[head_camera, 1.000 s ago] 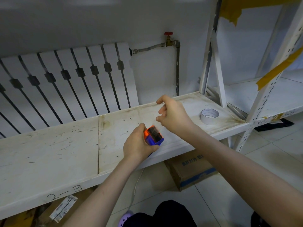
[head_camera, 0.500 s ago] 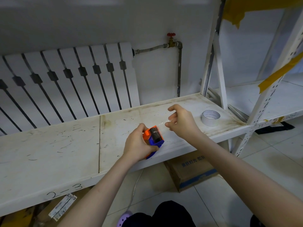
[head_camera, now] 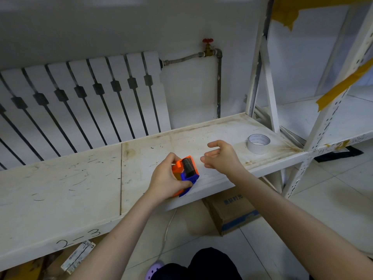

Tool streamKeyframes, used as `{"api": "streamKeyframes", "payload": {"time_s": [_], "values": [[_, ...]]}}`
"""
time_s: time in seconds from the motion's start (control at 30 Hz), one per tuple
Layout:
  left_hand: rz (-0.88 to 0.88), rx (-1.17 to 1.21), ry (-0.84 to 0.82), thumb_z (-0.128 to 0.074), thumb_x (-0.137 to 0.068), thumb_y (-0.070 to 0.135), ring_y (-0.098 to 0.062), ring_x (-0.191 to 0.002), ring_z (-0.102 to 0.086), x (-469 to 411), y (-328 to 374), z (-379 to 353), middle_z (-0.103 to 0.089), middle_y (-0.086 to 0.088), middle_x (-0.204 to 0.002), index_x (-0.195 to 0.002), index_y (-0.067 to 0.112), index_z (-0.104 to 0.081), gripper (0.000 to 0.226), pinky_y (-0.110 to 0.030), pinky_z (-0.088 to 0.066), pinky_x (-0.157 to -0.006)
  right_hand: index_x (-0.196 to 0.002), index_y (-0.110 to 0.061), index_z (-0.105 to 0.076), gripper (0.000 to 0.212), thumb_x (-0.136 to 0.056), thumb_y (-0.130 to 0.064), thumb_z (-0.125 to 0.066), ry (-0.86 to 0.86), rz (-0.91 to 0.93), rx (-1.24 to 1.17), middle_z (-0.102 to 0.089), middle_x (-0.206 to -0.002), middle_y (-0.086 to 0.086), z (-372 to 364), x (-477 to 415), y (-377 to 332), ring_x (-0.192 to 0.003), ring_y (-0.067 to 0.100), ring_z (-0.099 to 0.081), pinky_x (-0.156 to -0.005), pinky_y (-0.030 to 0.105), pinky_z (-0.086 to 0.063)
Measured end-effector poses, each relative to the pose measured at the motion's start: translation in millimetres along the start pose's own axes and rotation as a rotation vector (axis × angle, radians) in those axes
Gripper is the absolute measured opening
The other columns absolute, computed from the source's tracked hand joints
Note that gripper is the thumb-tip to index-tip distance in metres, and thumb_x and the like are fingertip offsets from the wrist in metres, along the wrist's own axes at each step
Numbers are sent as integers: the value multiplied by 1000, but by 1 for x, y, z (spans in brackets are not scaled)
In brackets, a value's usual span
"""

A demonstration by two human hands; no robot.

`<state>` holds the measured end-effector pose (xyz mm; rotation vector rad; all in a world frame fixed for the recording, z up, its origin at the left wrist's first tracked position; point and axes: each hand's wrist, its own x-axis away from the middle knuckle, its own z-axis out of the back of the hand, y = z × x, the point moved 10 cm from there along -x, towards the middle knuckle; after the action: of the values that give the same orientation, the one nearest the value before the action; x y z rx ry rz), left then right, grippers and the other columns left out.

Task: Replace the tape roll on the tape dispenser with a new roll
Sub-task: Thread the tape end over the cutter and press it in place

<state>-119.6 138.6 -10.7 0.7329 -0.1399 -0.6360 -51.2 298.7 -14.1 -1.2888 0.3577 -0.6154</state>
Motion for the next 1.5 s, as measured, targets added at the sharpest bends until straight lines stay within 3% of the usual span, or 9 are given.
{"api": "streamKeyframes", "payload": {"time_s": [0.2,0.43,0.53,0.6,0.7,0.87,1.1,1.3,1.5], "values": [[-18,12,-36,-86,-60,30,-11,-98,-50,-5,-4,-3,-54,10,-109,-104,28,-43,61,-10,-35,-59,-124,-7,-49,49,-80,-4,-71,-45,-98,-155,-61,-121,19,-9,3,19,-99,26,-65,-76,27,-57],[-56,51,-42,-86,-59,29,-13,-100,-52,-9,-8,-4,-56,9,-108,-105,27,-46,61,-13,-39,-65,-129,-2,-47,51,-83,-7,-69,-142,-191,-342,-61,-114,18,-30,5,42,-84,14,-66,-70,18,-56],[-76,77,-48,-86,-59,28,-14,-100,-53,-10,-9,-4,-56,10,-107,-105,26,-47,61,-14,-40,-67,-129,0,-47,47,-86,-6,-65,-186,-216,-389,-61,-98,8,-40,7,45,-79,12,-65,-64,15,-56],[-79,89,-53,-87,-59,27,-14,-100,-54,-11,-10,-4,-56,10,-107,-105,27,-46,61,-14,-41,-68,-131,1,-45,47,-87,-5,-62,-204,-233,-410,-59,-102,9,-45,8,46,-78,11,-63,-62,14,-56],[-81,129,-66,-87,-54,30,-16,-99,-57,-13,-14,-2,-59,8,-105,-102,28,-48,62,-23,-48,-74,-132,4,-43,48,-88,-2,-60,-217,-254,-457,-57,-119,19,-51,9,48,-82,12,-62,-64,16,-56],[-60,229,-90,-84,-47,30,-20,-102,-60,-15,-22,1,-63,3,-104,-99,25,-52,62,-36,-52,-87,-130,3,-46,46,-87,-1,-61,-204,-258,-523,-61,-97,8,-53,7,48,-80,13,-63,-61,13,-56],[-52,304,-116,-83,-49,29,-16,-102,-60,-13,-23,3,-62,8,-105,-99,28,-51,59,-24,-47,-77,-125,-5,-50,42,-87,-15,-65,-182,-256,-422,-61,-92,3,-60,7,51,-77,11,-61,-59,17,-51],[-61,331,-125,-84,-50,26,-11,-102,-59,-13,-24,6,-62,9,-106,-97,30,-51,58,-25,-46,-80,-124,-7,-50,46,-84,-18,-68,-198,-232,-358,-62,-120,15,-61,5,45,-97,19,-64,-61,18,-51],[-83,323,-161,-87,-58,12,-2,-97,-59,-11,-24,6,-61,10,-105,-105,21,-53,59,-15,-42,-74,-123,-3,-52,38,-86,-7,-63,-269,-284,-432,-69,-88,7,-62,6,44,-79,11,-67,-69,23,-54]]}}
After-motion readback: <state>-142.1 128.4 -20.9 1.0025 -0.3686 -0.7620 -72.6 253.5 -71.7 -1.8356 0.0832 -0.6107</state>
